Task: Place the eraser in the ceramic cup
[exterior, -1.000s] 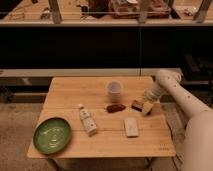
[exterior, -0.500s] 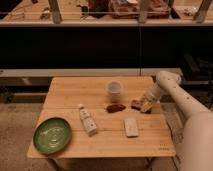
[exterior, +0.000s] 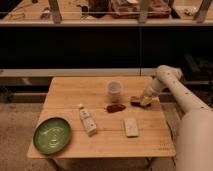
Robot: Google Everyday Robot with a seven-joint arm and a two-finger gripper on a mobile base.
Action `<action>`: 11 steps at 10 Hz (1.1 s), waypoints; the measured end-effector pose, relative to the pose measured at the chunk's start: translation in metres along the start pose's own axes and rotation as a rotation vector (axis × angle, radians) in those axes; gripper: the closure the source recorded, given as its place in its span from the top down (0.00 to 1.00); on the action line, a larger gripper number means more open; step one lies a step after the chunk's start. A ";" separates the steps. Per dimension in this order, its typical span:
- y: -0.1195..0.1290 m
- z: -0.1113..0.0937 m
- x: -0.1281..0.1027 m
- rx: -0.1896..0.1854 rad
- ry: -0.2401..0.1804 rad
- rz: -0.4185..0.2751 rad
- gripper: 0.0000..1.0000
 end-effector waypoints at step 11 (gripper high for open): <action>-0.037 -0.060 -0.067 0.066 0.016 -0.120 0.26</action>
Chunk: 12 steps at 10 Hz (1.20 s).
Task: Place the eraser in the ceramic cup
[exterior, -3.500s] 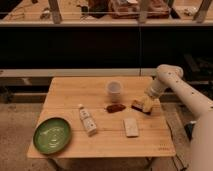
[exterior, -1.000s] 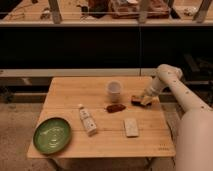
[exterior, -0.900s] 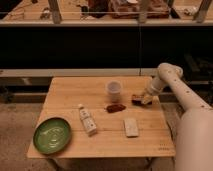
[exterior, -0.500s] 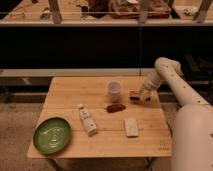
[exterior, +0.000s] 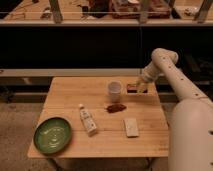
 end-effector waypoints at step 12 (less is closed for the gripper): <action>-0.039 -0.035 -0.065 0.170 -0.052 -0.079 0.00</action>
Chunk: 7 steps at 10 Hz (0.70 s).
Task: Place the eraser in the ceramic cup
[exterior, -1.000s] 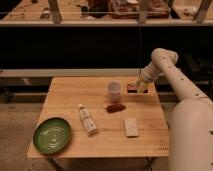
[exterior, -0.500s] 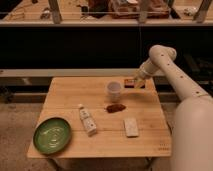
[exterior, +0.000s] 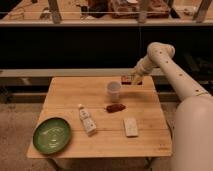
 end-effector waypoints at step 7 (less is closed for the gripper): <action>-0.009 0.000 -0.021 0.068 -0.034 -0.055 0.00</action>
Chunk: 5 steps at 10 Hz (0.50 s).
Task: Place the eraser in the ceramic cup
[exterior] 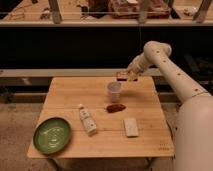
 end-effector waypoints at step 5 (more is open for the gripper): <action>-0.004 0.005 -0.007 0.017 -0.008 -0.017 0.00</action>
